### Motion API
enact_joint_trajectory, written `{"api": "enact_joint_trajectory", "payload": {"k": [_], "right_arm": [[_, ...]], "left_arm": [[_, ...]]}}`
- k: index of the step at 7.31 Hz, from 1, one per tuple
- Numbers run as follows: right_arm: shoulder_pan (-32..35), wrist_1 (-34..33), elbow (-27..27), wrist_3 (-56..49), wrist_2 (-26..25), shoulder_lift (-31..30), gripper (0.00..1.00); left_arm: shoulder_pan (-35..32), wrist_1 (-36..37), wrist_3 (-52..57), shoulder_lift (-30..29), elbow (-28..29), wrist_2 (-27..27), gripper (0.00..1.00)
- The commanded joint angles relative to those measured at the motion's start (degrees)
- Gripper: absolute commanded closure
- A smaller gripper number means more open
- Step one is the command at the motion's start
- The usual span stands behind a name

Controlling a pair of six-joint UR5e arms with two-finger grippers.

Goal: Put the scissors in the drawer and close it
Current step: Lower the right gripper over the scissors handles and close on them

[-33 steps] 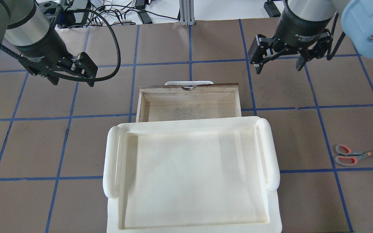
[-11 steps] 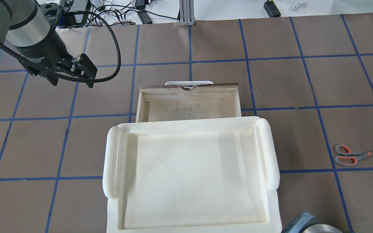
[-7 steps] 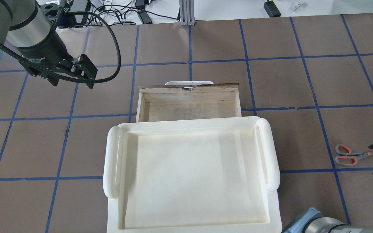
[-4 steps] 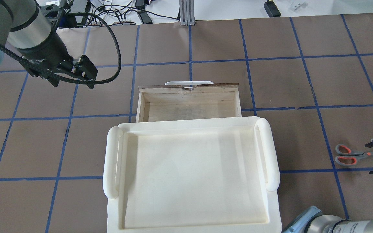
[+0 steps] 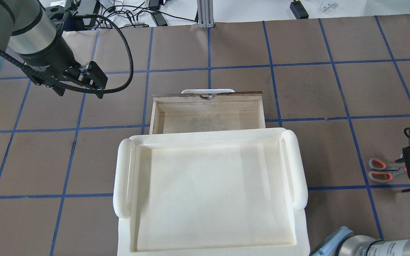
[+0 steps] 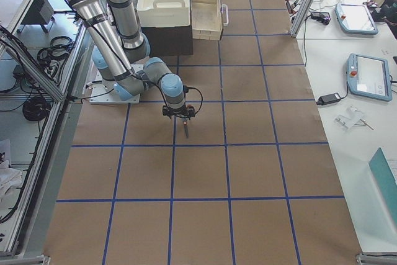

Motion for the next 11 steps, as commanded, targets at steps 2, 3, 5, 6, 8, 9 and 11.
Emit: {"api": "enact_joint_trajectory", "payload": {"k": [2, 3, 5, 6, 8, 9, 11], "right_arm": [[0.62, -0.02, -0.50, -0.86, -0.62, 0.21, 0.07], [0.70, -0.11, -1.12, -0.86, -1.32, 0.91, 0.08], [1.84, -0.11, -1.65, -0.77, -1.41, 1.44, 0.08], [3.07, -0.02, -1.65, -0.42, -1.41, 1.53, 0.08], [4.22, -0.11, -2.00, -0.50, -1.41, 2.93, 0.09], [4.22, -0.20, -2.96, -0.77, -1.50, 3.63, 0.10], [4.31, -0.11, -3.14, -0.68, -1.94, 3.73, 0.17]], "left_arm": [[0.00, 0.00, 0.00, 0.09, -0.02, 0.03, 0.00], [0.00, 0.00, 0.00, 0.09, -0.02, 0.03, 0.00], [0.00, 0.09, 0.09, 0.09, -0.02, -0.05, 0.00], [0.00, 0.09, 0.09, 0.09, -0.02, 0.03, 0.00], [0.00, 0.09, 0.09, 0.09, -0.02, 0.03, 0.00], [0.00, 0.09, 0.09, 0.09, -0.02, -0.05, 0.00], [0.00, 0.09, 0.09, 0.09, -0.02, -0.05, 0.00]]}}
